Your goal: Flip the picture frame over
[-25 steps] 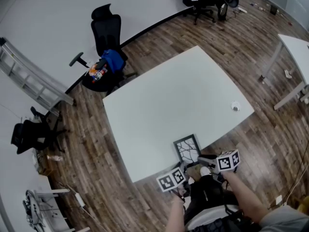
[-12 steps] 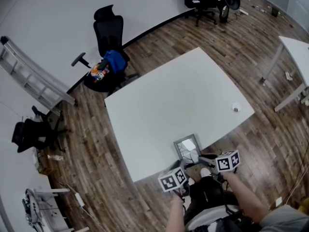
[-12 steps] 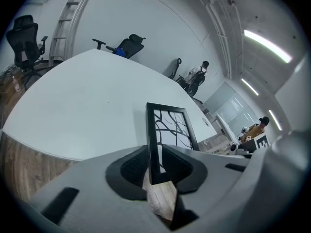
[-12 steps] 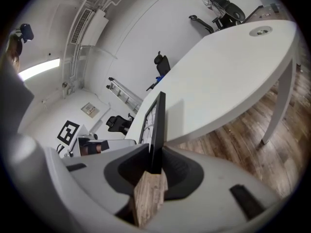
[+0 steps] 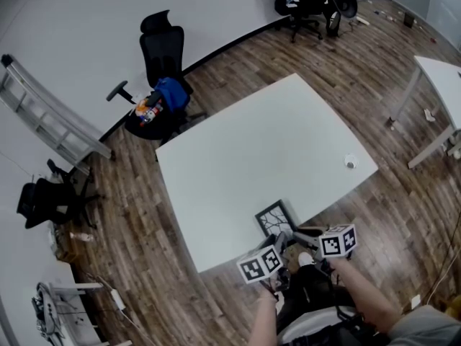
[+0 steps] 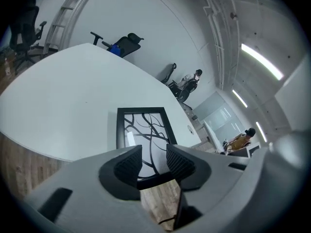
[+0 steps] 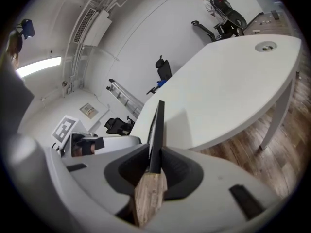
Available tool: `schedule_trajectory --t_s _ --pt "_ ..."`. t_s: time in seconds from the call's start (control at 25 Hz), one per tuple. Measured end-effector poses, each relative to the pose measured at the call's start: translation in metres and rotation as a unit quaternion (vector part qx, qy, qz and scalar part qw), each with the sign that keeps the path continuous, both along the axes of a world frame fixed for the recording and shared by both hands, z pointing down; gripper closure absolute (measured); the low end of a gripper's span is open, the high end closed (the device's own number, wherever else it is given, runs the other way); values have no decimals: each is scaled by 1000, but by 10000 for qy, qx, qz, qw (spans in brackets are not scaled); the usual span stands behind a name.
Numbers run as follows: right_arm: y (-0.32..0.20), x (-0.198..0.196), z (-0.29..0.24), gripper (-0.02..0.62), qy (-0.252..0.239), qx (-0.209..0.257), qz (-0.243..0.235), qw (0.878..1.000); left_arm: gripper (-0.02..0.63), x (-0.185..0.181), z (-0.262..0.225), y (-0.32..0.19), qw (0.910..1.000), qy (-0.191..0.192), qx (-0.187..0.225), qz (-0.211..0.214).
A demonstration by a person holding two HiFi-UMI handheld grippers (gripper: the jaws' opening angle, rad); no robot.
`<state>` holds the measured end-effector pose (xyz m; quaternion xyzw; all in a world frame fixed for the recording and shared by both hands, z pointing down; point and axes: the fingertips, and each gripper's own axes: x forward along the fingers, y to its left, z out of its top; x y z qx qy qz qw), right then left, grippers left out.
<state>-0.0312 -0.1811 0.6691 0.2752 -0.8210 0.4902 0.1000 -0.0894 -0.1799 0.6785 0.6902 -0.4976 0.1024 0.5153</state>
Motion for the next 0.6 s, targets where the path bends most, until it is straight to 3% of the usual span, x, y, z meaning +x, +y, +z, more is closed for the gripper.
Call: schedule_trajectory --t_s 0.08,0.28,0.6 --pt "-1 -1 -7 515 61 145 -11 9999 463 2 -5 -4 9998 188 -10 -54" --pt "-2 -10 -22 515 245 492 -97 9984 463 2 -12 -12 9999 115 21 -13" --pt "-5 -21 -36 517 584 1037 -148 9928 463 5 -29 -22 9993 351 141 -82"
